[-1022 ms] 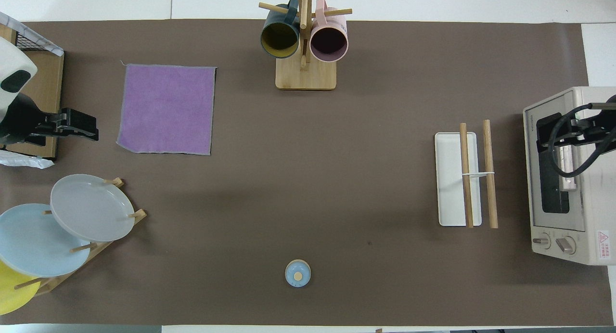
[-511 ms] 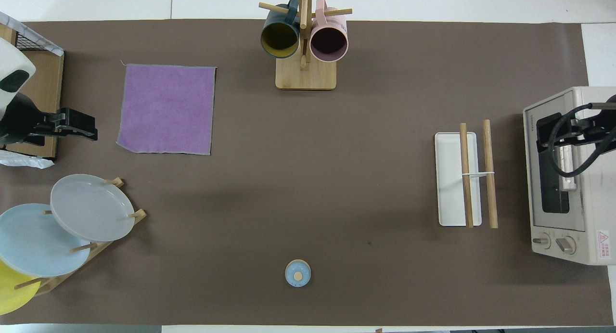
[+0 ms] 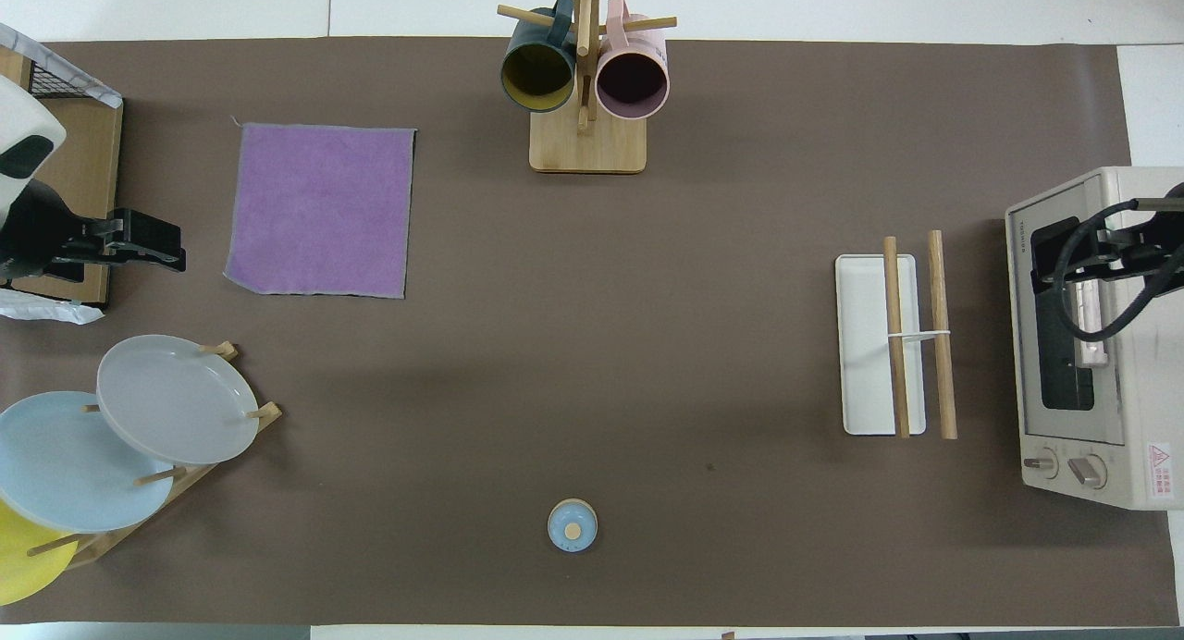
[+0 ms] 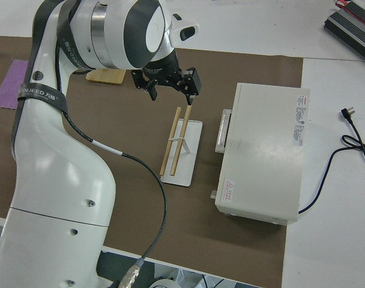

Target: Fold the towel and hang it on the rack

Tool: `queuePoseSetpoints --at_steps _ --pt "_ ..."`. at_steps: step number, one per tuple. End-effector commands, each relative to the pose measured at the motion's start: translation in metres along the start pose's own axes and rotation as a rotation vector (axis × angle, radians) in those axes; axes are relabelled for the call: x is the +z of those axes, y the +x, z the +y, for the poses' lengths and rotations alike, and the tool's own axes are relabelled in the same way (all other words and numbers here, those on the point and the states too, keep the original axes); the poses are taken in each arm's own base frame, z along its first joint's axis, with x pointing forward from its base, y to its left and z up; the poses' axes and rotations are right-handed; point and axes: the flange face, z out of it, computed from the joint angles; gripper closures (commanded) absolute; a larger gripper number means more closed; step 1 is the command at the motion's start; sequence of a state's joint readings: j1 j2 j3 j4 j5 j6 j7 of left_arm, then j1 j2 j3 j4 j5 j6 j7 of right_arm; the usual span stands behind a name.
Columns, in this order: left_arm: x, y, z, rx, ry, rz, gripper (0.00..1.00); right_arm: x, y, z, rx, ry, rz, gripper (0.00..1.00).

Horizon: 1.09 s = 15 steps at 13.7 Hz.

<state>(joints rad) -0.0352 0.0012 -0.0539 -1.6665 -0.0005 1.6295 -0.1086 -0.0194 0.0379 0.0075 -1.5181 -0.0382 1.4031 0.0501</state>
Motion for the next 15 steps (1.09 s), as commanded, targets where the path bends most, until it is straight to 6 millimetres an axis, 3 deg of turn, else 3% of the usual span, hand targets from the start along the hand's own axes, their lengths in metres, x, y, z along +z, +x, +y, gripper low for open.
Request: queuePoseSetpoints --at_steps 1,4,6,8,10,12,15 --pt "-0.003 -0.005 -0.003 -0.002 0.013 -0.011 0.0 0.0 -0.006 0.004 -0.01 -0.006 0.001 0.0" --pt "0.01 -0.009 -0.008 -0.01 0.012 0.01 0.0 0.0 -0.006 0.004 -0.01 -0.006 0.001 0.0" --pt "0.035 -0.006 -0.016 -0.026 0.008 0.044 0.0 0.0 -0.006 0.004 -0.01 -0.006 0.001 0.0" --pt "0.073 0.008 -0.041 -0.07 0.005 0.037 0.0 -0.001 -0.007 0.004 -0.01 -0.006 0.004 0.0" --pt "0.123 0.034 -0.046 -0.083 -0.007 0.029 0.0 -0.005 -0.01 0.004 -0.01 -0.005 0.01 0.0" --pt "0.168 0.057 -0.063 -0.119 -0.025 0.055 0.0 -0.005 -0.01 0.004 -0.01 -0.005 0.012 0.0" --pt "0.212 0.06 -0.07 -0.163 -0.043 0.059 0.0 -0.005 -0.01 0.004 -0.01 -0.005 0.012 0.0"
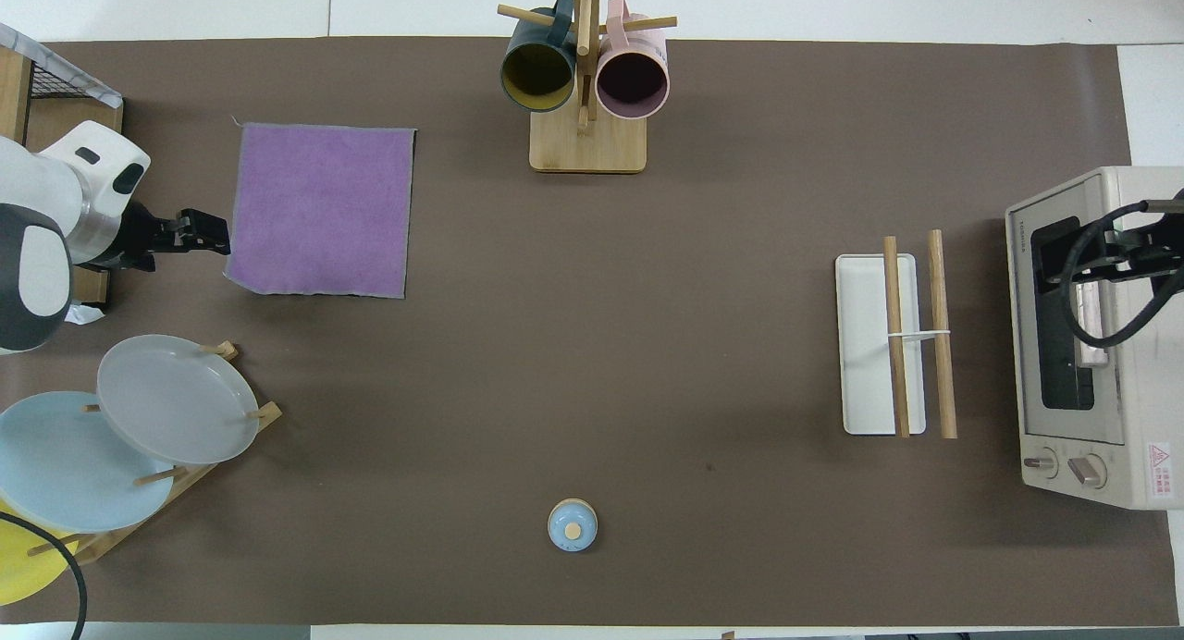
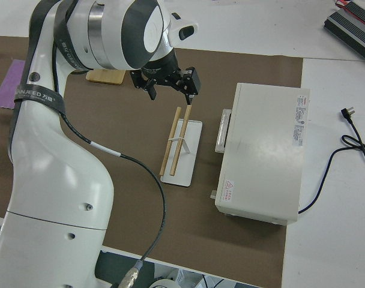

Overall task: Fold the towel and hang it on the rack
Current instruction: 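Reach the left gripper to the purple towel's edge nearest the robot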

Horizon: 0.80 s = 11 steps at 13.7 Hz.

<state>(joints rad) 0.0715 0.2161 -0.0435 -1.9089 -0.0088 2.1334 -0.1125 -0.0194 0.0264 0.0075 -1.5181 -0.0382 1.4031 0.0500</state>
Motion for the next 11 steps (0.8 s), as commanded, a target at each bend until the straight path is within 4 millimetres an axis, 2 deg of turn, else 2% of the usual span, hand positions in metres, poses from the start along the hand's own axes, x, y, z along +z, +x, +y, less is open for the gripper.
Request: queuePoseSetpoints --at_steps 1,5,8,11 --pt "0.025 0.001 -0.014 -0.071 -0.032 0.008 0.02 0.0 -0.006 0.004 -0.01 -0.006 0.0 0.0" --pt "0.057 0.008 -0.011 -0.182 -0.092 0.002 0.08 0.0 -0.006 0.004 -0.01 -0.006 0.0 0.0" --pt "0.064 0.008 -0.011 -0.186 -0.093 -0.006 0.15 0.0 -0.006 0.004 -0.01 -0.006 0.0 0.0" --pt "0.082 0.01 -0.011 -0.189 -0.091 -0.015 0.21 0.0 -0.006 0.004 -0.01 -0.006 0.0 0.0"
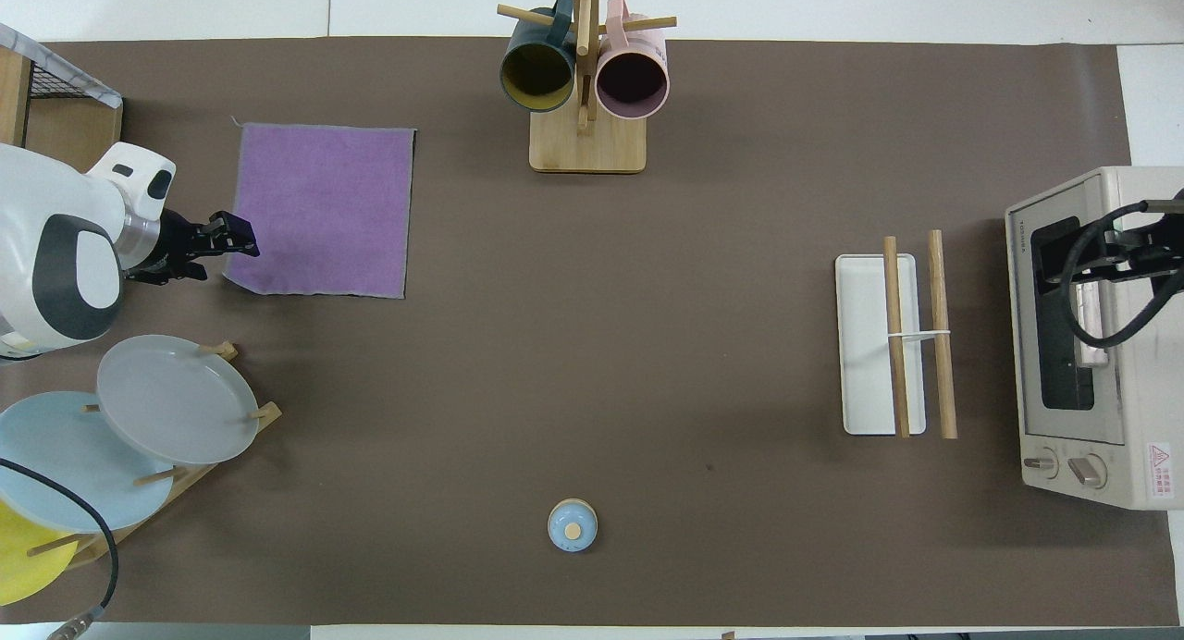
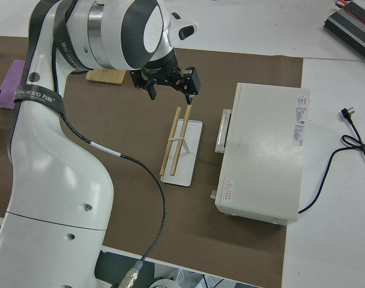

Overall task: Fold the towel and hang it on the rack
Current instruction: 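Reach the left gripper to the purple towel's edge nearest the robot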

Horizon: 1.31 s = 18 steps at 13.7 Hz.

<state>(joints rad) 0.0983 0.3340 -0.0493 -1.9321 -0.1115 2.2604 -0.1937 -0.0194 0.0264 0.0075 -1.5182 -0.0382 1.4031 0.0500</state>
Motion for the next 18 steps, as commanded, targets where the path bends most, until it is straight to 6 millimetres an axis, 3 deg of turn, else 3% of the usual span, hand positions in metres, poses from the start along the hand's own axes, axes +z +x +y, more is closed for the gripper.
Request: queuePoseSetpoints --at_steps 1,5,12,18 --pt "0.012 0.0 -0.003 -0.019 -0.009 0.008 0.21 0.0 -0.006 0.004 -0.01 -0.006 0.0 0.0" --pt "0.017 -0.007 0.0 -0.014 -0.002 -0.021 0.3 0.0 -0.006 0.004 -0.01 -0.006 0.0 0.0" --pt "0.016 -0.011 0.003 -0.003 0.005 -0.06 1.0 0.0 -0.006 0.004 -0.01 -0.006 0.0 0.0" --pt "0.011 -0.013 0.019 0.06 0.012 -0.047 1.0 0.001 -0.006 0.004 -0.012 -0.006 -0.001 0.0"
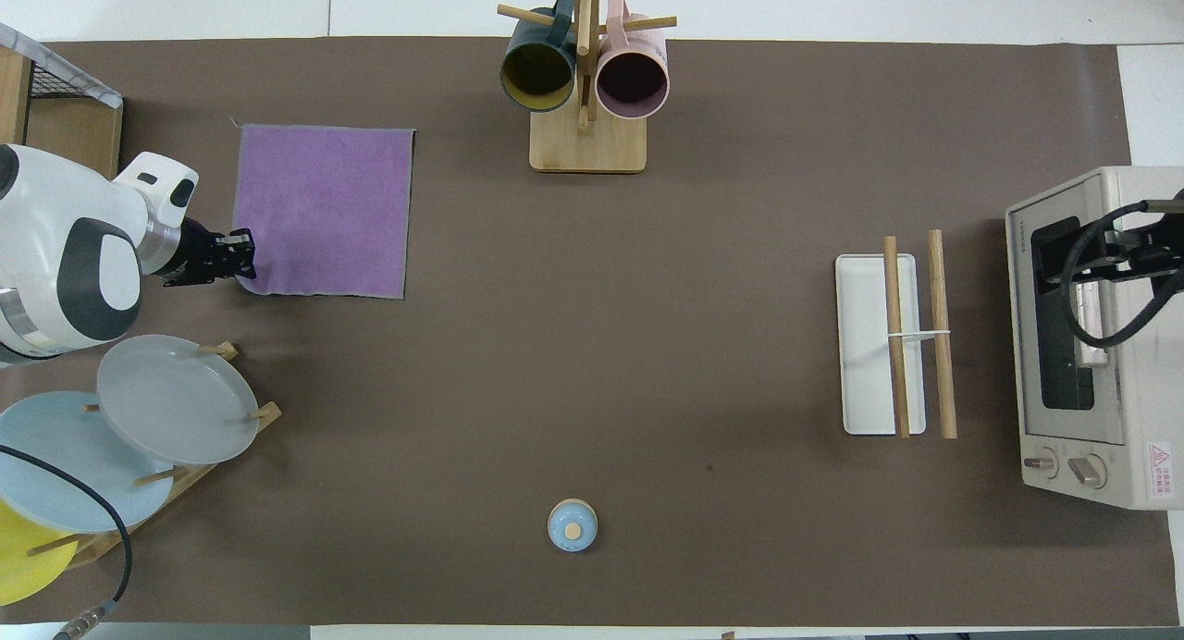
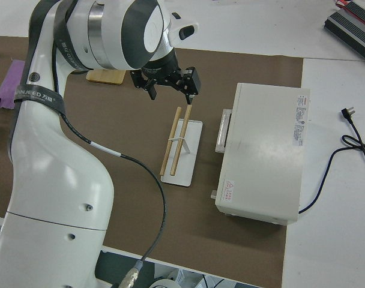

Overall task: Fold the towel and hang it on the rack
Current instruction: 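Reach the left gripper to the purple towel's edge nearest the robot, then grasp the towel edge with the left gripper and lift it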

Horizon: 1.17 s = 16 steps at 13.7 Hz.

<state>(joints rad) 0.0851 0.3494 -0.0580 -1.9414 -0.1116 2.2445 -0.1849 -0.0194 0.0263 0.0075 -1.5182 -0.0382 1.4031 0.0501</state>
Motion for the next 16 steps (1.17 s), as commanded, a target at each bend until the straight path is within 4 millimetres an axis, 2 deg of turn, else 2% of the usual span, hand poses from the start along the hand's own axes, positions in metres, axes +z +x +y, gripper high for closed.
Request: queuePoseSetpoints --at_steps 1,6,9,12,14,16 --pt "-0.01 -0.004 0.011 0.052 0.009 0.006 1.0 0.001 -0.006 0.004 -0.01 -0.006 -0.001 0.0" --pt "-0.06 -0.005 0.019 0.282 0.063 0.062 1.0 0.001 -0.006 0.004 -0.012 -0.006 -0.001 0.0" --pt "-0.078 -0.01 0.043 0.358 0.074 0.063 1.0 0.0 -0.006 0.004 -0.012 -0.006 0.0 0.0" --pt "-0.089 -0.033 0.089 0.454 0.076 0.077 1.0 0.0 -0.006 0.004 -0.012 -0.006 0.0 0.0" --pt "-0.09 -0.056 0.132 0.575 0.116 0.08 1.0 0.001 -0.006 0.004 -0.01 -0.006 -0.001 0.0" --pt "-0.083 -0.084 0.178 0.665 0.138 0.083 1.0 0.001 -0.006 0.004 -0.01 -0.006 -0.001 0.0"
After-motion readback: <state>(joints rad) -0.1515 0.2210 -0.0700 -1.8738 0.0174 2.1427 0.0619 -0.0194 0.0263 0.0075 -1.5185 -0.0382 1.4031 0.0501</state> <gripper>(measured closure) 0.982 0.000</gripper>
